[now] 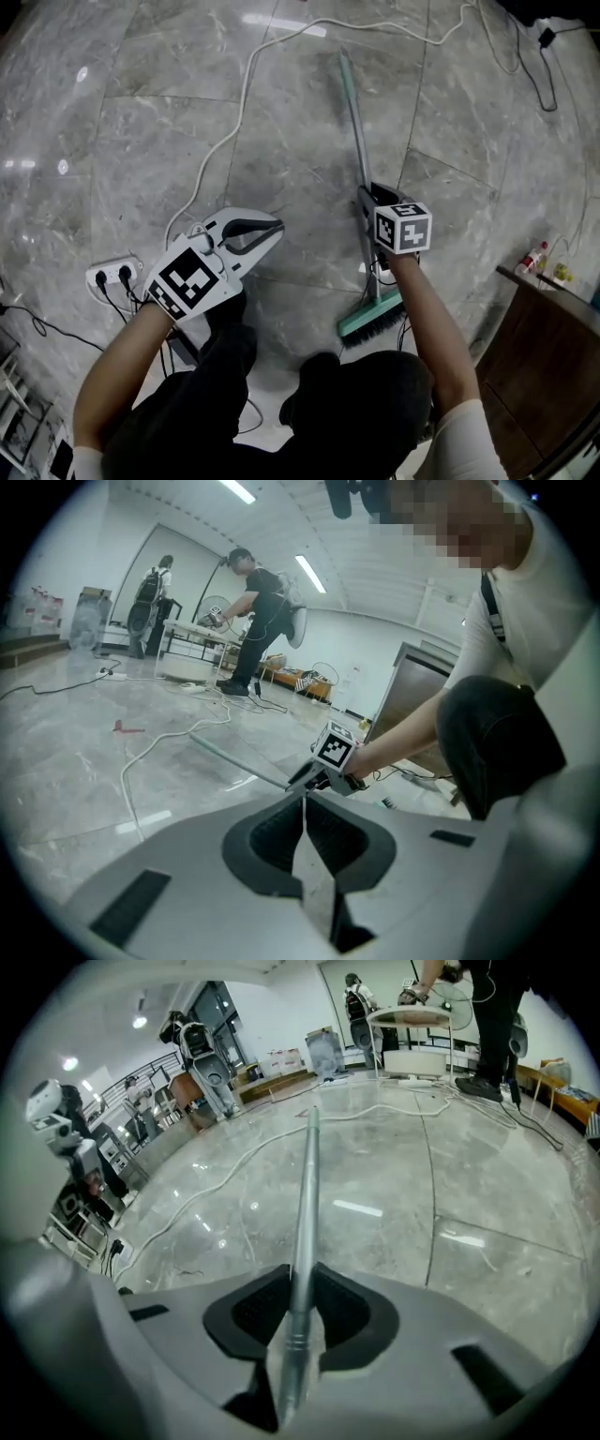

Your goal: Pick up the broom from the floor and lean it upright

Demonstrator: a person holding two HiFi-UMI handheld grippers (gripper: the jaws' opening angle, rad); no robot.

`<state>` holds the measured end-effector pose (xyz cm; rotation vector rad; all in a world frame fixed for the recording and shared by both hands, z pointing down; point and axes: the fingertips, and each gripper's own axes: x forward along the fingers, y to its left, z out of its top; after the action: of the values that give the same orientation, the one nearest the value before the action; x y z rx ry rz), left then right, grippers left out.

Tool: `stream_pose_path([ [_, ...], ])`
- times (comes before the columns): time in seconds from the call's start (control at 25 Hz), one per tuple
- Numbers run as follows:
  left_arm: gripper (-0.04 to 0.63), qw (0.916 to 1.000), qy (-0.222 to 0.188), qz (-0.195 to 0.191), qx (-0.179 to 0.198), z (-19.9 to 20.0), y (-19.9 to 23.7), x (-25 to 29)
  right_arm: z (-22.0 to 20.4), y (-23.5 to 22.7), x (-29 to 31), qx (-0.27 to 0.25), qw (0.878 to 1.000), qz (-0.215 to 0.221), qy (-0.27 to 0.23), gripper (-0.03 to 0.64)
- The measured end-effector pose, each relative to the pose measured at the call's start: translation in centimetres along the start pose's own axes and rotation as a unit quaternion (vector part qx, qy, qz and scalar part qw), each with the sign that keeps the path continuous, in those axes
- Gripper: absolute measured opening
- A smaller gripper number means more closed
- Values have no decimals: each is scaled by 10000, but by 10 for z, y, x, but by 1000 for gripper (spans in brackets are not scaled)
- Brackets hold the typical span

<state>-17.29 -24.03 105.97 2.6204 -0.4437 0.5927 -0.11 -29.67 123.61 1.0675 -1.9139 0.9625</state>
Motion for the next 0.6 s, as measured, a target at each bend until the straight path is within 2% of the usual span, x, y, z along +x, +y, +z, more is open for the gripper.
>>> stream_pose_path([
  [0.28, 11, 9994, -212, -108, 231, 45, -2, 18, 26, -20, -71, 110, 9992, 44, -384, 83],
  [0.6, 11, 9952, -81, -627, 741, 88, -30, 37, 32, -56, -167, 568, 9940, -162, -924, 83],
])
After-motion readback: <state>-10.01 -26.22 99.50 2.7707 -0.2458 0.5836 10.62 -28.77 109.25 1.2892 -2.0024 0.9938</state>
